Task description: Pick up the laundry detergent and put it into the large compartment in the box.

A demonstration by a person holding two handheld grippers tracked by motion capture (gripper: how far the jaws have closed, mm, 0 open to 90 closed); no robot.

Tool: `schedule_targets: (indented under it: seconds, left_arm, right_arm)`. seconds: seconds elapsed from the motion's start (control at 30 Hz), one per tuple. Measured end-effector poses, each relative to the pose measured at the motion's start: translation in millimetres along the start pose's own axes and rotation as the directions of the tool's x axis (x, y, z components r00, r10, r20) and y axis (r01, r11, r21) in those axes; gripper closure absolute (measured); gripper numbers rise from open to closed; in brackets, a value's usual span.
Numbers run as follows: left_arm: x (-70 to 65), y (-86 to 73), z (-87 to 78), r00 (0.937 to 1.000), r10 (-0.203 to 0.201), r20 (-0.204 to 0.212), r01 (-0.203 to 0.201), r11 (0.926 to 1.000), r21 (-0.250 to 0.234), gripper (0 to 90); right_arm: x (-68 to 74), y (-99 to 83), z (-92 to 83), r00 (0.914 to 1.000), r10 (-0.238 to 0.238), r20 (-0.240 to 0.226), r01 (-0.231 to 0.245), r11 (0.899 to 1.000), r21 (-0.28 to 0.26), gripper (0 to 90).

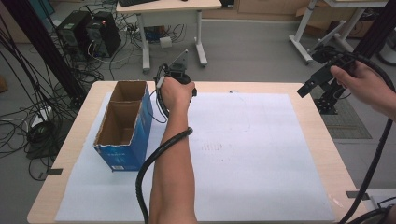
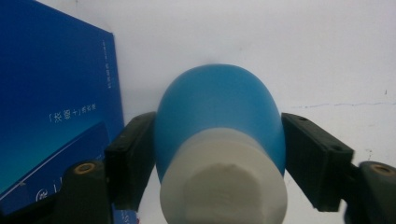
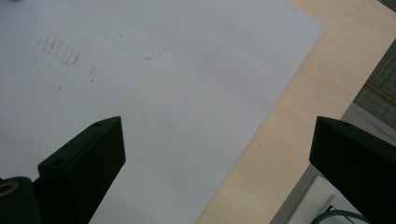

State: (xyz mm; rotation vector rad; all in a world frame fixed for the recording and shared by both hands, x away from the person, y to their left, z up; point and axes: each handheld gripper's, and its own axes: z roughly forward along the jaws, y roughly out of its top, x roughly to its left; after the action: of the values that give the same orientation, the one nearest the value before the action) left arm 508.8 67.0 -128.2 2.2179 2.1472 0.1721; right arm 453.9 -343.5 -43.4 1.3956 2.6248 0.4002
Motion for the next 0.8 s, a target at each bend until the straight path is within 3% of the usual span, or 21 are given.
schedule_targets:
  seconds: [0.1,0.57,0.7,0.8]
  left_arm:
    - [-1.8,-0.4,-0.2,0.9999,0.001,-0.012,-0.001,1.0,-0.001,36.6]
    - [-2.5,-4.0,-1.3,0.9999,0.008,-0.013,-0.009,0.9998,-0.015,37.4]
    - [-10.1,-5.4,-3.8,0.9994,0.019,-0.029,-0.02,0.9996,-0.019,37.5]
    - [-7.3,-7.1,-10.0,0.9997,0.02,-0.013,-0.02,0.9996,-0.021,37.6]
  right_arm:
    - [0.0,0.0,-0.4,1.0,-0.001,0.0,0.001,1.0,0.0,3.4]
    - [0.0,-0.5,-0.4,1.0,0.001,-0.005,-0.001,1.0,0.008,3.4]
    - [1.6,-0.8,0.4,1.0,0.0,-0.004,0.0,1.0,0.01,3.4]
    - [4.7,-0.3,0.9,0.9999,-0.006,-0.008,0.006,1.0,0.017,3.5]
